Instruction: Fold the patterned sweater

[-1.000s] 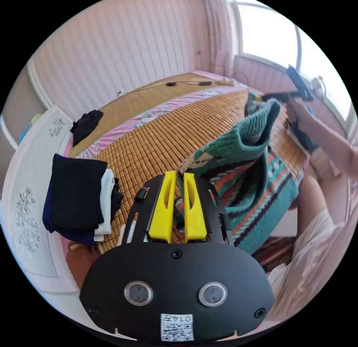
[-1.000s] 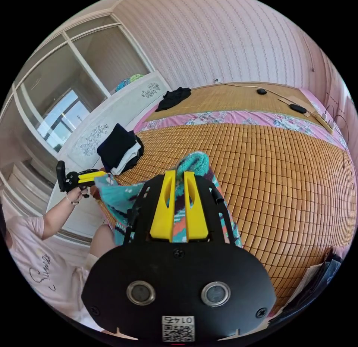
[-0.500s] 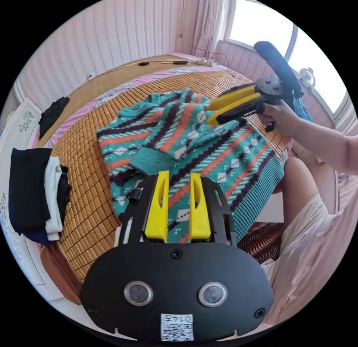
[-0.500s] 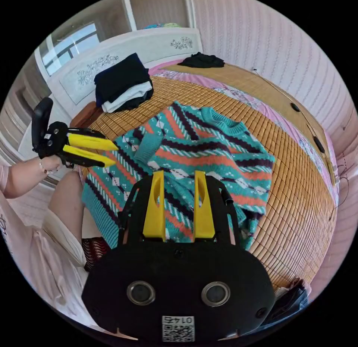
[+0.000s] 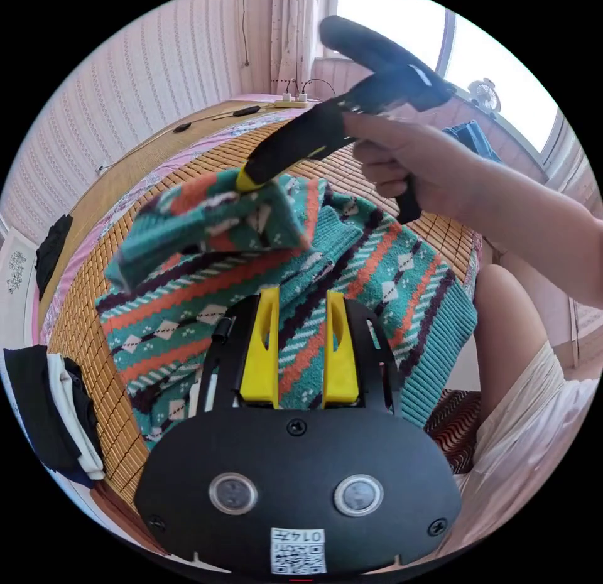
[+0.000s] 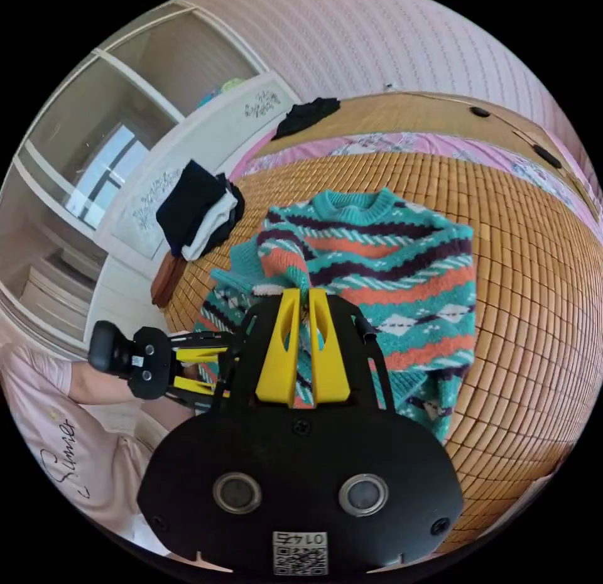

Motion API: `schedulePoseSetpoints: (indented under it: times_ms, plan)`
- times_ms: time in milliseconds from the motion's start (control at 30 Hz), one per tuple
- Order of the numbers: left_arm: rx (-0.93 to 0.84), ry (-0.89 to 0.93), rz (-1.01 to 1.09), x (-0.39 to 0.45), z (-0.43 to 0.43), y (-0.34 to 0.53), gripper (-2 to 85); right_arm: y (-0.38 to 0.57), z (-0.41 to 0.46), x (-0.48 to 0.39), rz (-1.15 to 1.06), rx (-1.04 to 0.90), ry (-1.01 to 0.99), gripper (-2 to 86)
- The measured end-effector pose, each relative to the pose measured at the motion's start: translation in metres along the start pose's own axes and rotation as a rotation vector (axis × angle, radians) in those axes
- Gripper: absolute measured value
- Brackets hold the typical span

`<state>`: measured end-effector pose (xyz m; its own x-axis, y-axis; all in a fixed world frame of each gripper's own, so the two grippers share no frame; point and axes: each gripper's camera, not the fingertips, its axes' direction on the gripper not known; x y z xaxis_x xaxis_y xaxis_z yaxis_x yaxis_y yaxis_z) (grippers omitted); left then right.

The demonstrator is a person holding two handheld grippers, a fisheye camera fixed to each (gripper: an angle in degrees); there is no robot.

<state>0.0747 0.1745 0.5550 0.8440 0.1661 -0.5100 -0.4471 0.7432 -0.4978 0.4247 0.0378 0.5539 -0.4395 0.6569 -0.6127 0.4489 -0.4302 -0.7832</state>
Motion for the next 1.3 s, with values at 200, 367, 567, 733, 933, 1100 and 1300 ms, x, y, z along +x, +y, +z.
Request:
schedulePoseSetpoints:
  times_ms: [200,367,567,733,933,1100,1300]
  plan:
    - [-0.061,-0.011,0.014,-0.014,0.039,-0.052,10.3,0.075,-0.174,0.069,0.225,0.394,0.236,2.0]
    - [-0.123,0.192,-0.082,-0.047,0.056,-0.052,0.9,0.115,-0.236,0.132,0.414,0.336,0.582,3.0]
    - [0.051,0.092,-0.192,-0.094,-0.018,0.004,-0.9,0.144,-0.225,0.140,0.450,0.232,0.657,5.7]
    - [0.274,-0.055,-0.476,-0.155,-0.129,0.108,-0.8,0.177,-0.149,0.089,0.329,0.051,0.464,7.7]
    - [0.301,-0.382,-1.067,-0.232,-0.219,0.294,1.9,0.231,-0.075,0.040,0.327,-0.133,0.310,14.2]
    - [0.273,-0.296,-1.199,-0.223,-0.230,0.365,5.1,0.245,-0.046,0.029,0.377,-0.248,0.312,14.4]
    - [0.029,0.041,-0.928,-0.176,-0.154,0.321,9.2,0.244,-0.027,0.028,0.388,-0.326,0.441,4.1]
